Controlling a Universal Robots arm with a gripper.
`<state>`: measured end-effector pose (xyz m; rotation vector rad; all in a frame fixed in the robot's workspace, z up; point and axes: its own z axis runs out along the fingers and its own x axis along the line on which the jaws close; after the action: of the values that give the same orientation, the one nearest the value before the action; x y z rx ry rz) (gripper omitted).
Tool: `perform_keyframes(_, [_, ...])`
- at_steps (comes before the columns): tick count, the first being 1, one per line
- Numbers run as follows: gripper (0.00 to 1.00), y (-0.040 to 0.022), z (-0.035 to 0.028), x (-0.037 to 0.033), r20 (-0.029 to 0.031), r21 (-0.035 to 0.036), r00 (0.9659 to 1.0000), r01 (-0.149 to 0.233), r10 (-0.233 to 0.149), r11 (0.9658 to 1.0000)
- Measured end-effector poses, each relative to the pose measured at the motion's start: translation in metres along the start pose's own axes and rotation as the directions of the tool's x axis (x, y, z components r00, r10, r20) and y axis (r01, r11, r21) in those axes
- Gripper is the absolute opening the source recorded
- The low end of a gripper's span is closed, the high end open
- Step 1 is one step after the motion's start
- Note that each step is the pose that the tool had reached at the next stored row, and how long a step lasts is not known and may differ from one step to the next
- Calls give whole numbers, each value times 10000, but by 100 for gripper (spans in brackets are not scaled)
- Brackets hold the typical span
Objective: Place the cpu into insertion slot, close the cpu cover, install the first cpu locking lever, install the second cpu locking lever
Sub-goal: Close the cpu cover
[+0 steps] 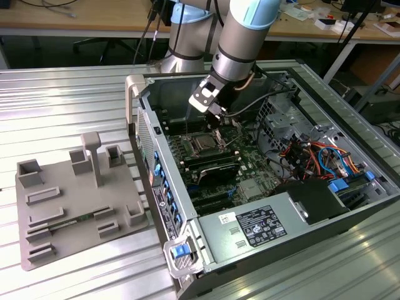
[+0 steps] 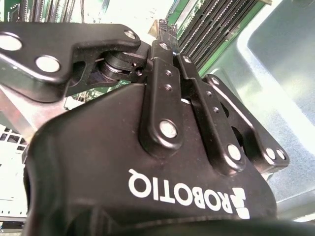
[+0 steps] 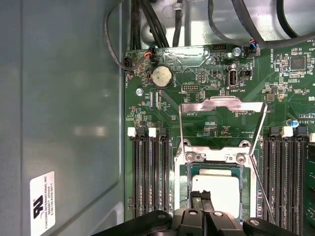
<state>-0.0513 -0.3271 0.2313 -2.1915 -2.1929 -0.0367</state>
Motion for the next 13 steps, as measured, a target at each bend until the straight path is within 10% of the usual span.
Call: perform_keyframes(13, [11,26,-2,-11,1,0,10000,2,-2,10000])
